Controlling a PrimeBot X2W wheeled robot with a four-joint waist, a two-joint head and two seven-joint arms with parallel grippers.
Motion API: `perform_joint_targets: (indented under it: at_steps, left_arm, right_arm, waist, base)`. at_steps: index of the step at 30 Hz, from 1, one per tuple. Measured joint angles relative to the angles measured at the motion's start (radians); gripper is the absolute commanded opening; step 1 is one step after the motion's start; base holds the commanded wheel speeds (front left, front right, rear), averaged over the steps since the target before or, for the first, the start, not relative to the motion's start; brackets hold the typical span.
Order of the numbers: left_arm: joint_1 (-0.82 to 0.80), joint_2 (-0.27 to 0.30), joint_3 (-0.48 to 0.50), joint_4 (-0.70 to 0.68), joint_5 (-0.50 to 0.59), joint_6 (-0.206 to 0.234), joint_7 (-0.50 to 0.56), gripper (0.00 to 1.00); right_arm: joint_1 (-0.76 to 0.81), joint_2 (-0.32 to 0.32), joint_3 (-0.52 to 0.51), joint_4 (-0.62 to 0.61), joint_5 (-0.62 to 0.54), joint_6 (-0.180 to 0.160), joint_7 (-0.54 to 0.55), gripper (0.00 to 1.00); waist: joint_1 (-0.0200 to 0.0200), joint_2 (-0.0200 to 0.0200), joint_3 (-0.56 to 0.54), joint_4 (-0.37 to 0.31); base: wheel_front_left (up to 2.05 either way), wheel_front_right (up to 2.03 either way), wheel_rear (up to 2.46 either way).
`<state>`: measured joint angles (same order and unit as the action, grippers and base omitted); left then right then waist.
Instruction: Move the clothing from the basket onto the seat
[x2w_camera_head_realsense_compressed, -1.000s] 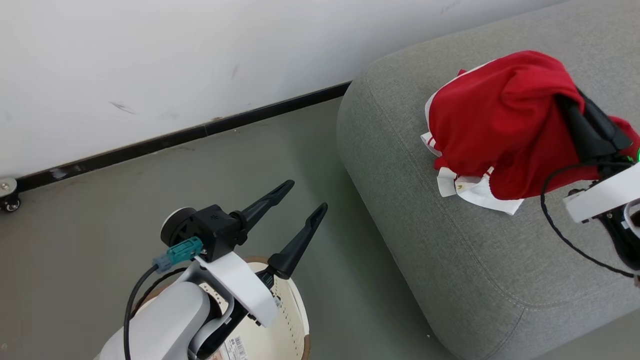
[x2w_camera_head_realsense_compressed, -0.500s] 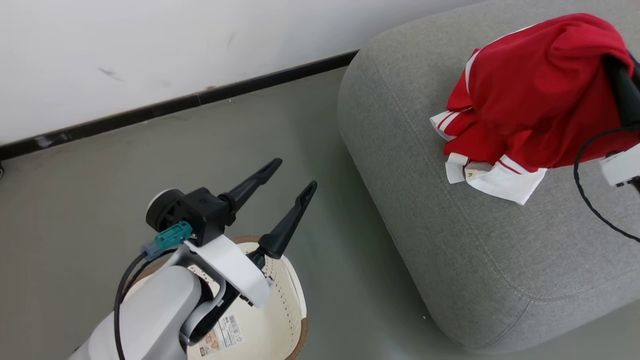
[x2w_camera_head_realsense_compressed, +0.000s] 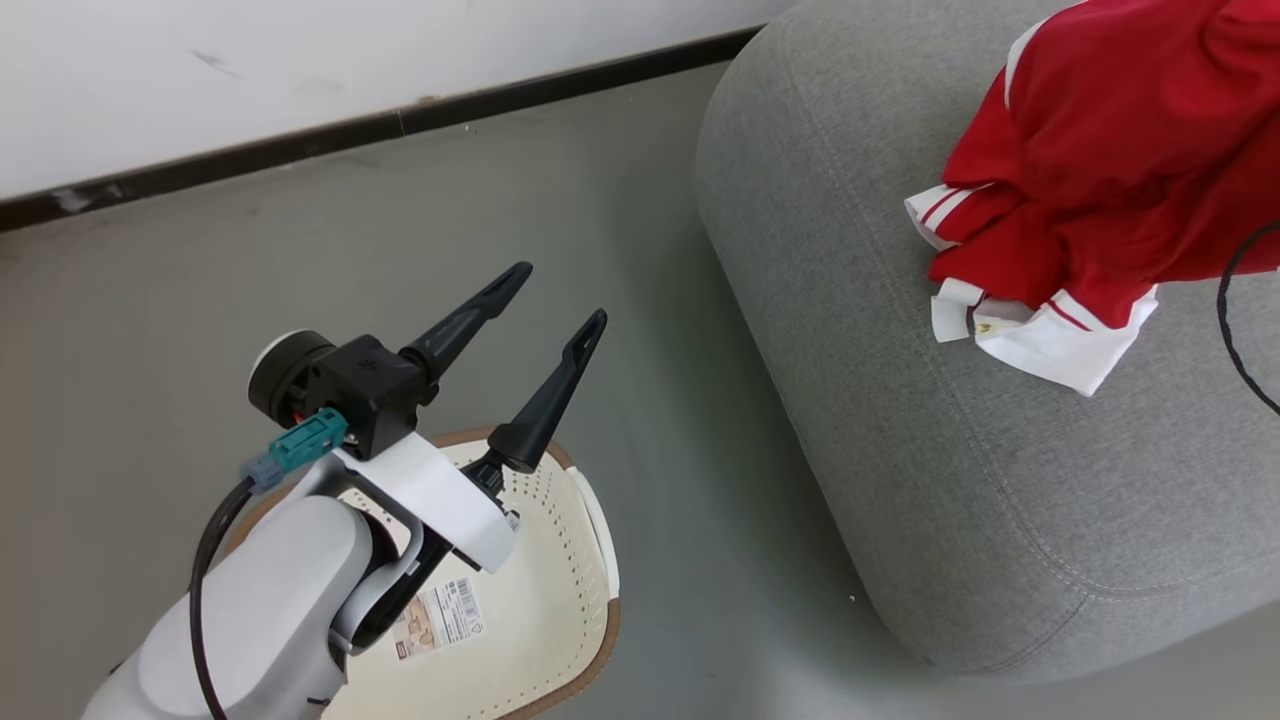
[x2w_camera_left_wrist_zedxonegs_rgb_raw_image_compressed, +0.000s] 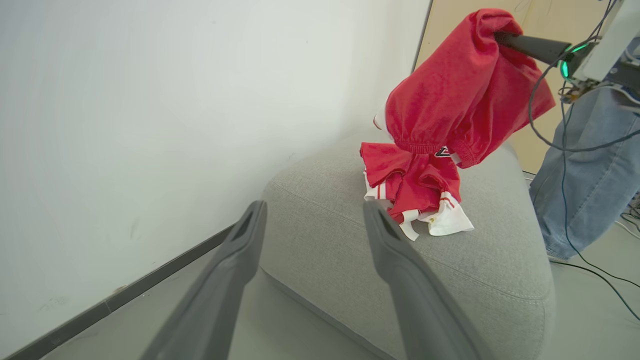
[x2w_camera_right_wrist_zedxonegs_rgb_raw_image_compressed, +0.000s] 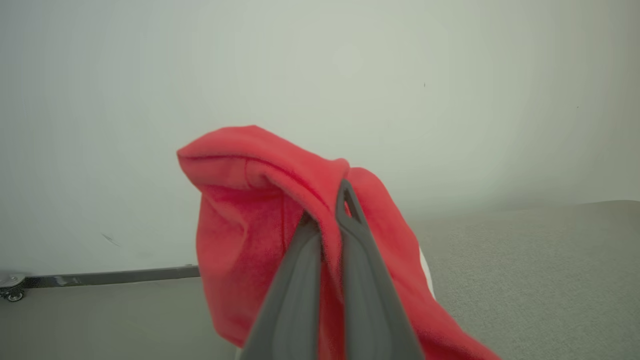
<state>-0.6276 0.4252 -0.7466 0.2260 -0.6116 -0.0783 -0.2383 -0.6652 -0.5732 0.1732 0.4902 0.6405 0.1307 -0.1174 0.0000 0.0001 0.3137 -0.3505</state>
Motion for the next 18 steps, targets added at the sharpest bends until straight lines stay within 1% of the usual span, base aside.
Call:
perform_joint_targets:
  at_steps: [5, 11, 15, 18]
  left_arm:
    - [-0.016, 0.004, 0.005, -0.012, 0.001, 0.008, 0.000, 1.00]
    - [-0.041, 0.009, 0.010, -0.032, 0.011, 0.008, 0.002, 1.00]
    - [-0.059, 0.013, 0.011, -0.042, 0.019, 0.008, 0.010, 1.00]
    - [-0.072, 0.016, 0.011, -0.049, 0.026, 0.008, 0.015, 1.00]
  right_arm:
    - [-0.019, -0.007, -0.019, 0.032, 0.000, 0.000, -0.012, 0.00]
    - [-0.039, -0.048, -0.077, 0.091, 0.002, 0.000, -0.034, 0.00]
    - [-0.039, -0.045, -0.105, 0.141, 0.020, 0.000, -0.044, 0.00]
    - [-0.036, -0.030, -0.111, 0.178, 0.032, 0.000, -0.053, 0.00]
  waist:
    - [0.0000, 0.0000, 0.027, 0.008]
    - [0.0000, 0.0000, 0.068, 0.017]
    - [0.0000, 0.0000, 0.094, 0.024]
    - [0.0000, 0.0000, 0.114, 0.028]
  base:
    - [0.00, 0.00, 0.00]
    - [0.00, 0.00, 0.00]
    - [0.00, 0.00, 0.00]
    - [0.00, 0.00, 0.00]
